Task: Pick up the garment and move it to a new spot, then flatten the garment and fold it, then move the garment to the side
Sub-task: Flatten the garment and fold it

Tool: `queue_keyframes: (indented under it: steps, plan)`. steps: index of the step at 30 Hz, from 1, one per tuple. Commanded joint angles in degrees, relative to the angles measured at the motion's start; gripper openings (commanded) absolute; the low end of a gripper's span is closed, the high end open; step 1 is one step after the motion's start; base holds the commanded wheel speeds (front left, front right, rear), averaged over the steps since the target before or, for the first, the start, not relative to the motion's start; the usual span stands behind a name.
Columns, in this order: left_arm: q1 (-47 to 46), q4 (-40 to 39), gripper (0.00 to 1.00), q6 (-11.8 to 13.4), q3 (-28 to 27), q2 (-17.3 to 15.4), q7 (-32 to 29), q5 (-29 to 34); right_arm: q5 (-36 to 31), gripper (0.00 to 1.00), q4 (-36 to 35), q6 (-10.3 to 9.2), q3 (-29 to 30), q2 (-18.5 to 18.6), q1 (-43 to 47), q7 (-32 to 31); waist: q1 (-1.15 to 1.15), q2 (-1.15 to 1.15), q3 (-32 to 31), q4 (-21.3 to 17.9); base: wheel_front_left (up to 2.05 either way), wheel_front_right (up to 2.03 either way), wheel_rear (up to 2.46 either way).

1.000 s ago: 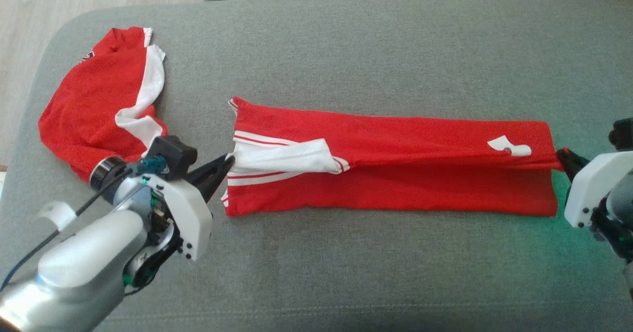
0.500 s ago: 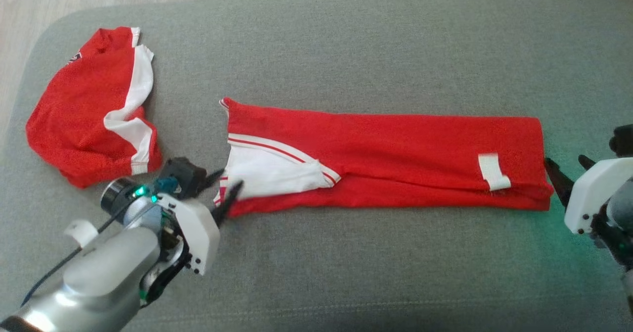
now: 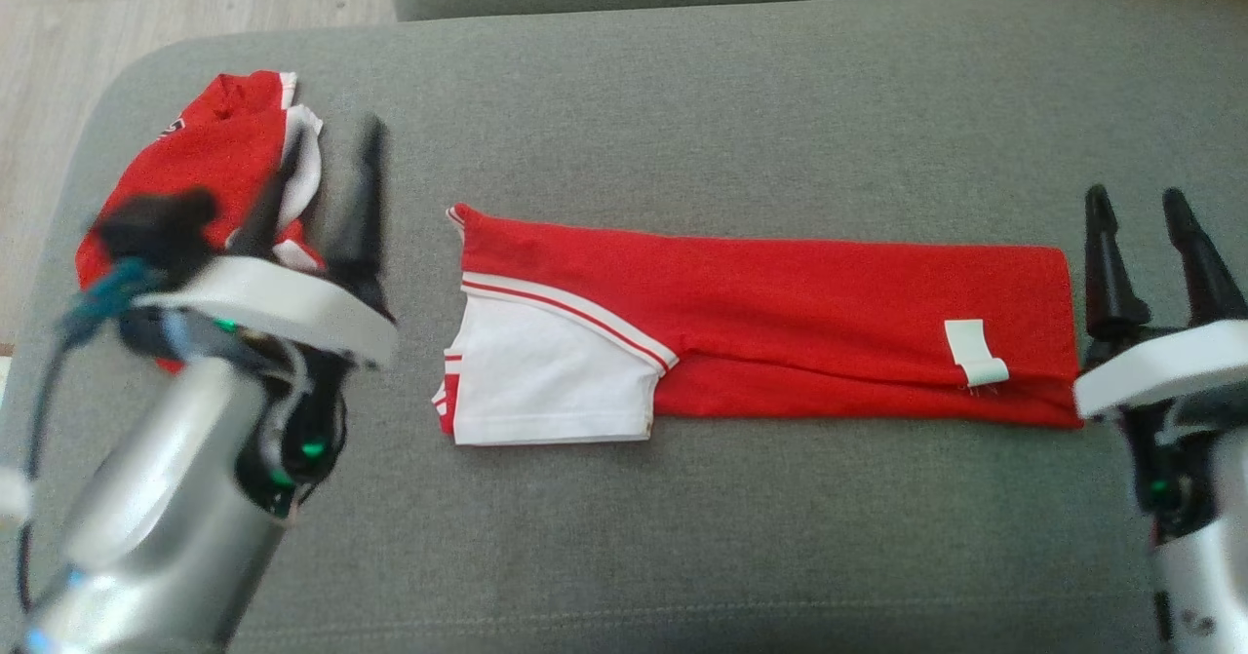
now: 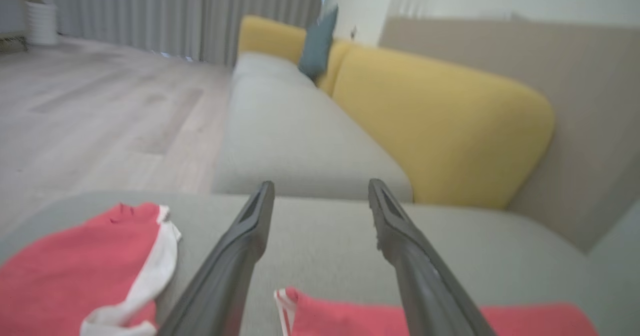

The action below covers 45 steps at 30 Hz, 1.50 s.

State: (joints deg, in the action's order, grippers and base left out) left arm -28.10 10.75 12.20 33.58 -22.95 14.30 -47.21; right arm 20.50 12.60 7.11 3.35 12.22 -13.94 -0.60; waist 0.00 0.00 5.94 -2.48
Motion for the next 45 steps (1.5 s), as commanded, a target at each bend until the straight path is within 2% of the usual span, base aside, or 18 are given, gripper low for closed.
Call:
queue_keyframes:
  steps: [1, 5, 9, 13, 17, 23, 30, 37, 43, 44, 45]
  plan:
    - [0.68, -3.36, 1.00, 0.62, -6.17, -0.01, 0.67, 2.48, -0.90, 1.00, -2.45, 0.37, -1.83, 0.20, 0.11, 2.20, 0.00, 0.00, 0.00, 0.16, 0.00, 0.00, 0.00]
    - [9.55, -12.00, 1.00, 0.28, -19.31, 7.69, 0.68, 14.04, -3.89, 1.00, -2.73, 0.37, -5.53, -2.00, 1.90, 10.18, 0.00, 0.00, -0.04, 0.40, 0.00, 0.00, 0.00]
    - [16.29, -14.53, 1.00, -3.20, -24.01, 14.21, 0.69, 21.81, -6.62, 1.00, -1.84, 0.37, -5.58, -4.07, 3.08, 13.96, 0.00, 0.00, 0.23, 0.98, 0.00, 0.00, 0.00]
    - [18.94, -13.65, 1.00, -6.94, -26.50, 17.53, 0.69, 26.09, -8.69, 1.00, -0.06, 0.37, -3.28, -5.85, 3.58, 14.95, 0.00, 0.00, 0.65, 1.63, 0.00, 0.00, 0.00]
    - [19.62, -11.48, 1.00, -10.12, -27.42, 18.84, 0.69, 28.22, -10.34, 1.00, 4.11, 0.37, 3.63, -7.71, 2.94, 13.77, 0.00, 0.00, 1.29, 2.12, 0.00, 0.00, 0.00]
    - [19.20, -8.57, 1.00, -13.19, -27.54, 19.68, 0.69, 29.71, -12.25, 1.00, 12.50, 0.37, 13.09, -9.25, -0.92, 5.99, 0.00, 0.00, 3.29, 2.78, 0.00, 0.00, 0.00]
    - [17.98, -6.56, 1.00, -14.88, -26.88, 20.01, 0.70, 29.73, -14.58, 1.00, 18.93, 0.37, 15.54, -9.33, -4.70, 1.77, 0.00, 0.00, 5.39, 3.73, 0.00, 0.00, 0.00]
    - [17.29, -6.32, 1.00, -14.76, -26.40, 20.05, 0.70, 28.93, -16.77, 1.00, 22.33, 0.37, 18.71, -9.33, -6.95, -0.36, 0.00, 0.00, 6.42, 4.10, 0.00, 0.00, 0.00]
    - [16.73, -6.27, 1.00, -14.74, -26.79, 20.06, 0.70, 28.97, -14.67, 1.00, 25.25, 0.37, 18.13, -9.34, -8.15, -3.09, 0.00, 0.00, 7.13, 3.99, 0.00, 0.00, 0.00]
    - [16.60, -6.27, 1.00, -14.73, -26.96, 20.06, 0.70, 29.01, -14.32, 0.72, 25.50, 0.37, 17.71, -9.34, -8.25, -3.37, 0.00, 0.00, 7.21, 3.93, 0.00, 0.00, 0.00]
    - [16.50, -6.26, 1.00, -14.72, -27.12, 20.06, 0.70, 29.04, -14.14, 0.00, 25.59, 0.37, 17.42, -9.34, -8.29, -3.48, 0.00, 0.00, 7.25, 3.87, 0.00, 0.00, 0.00]
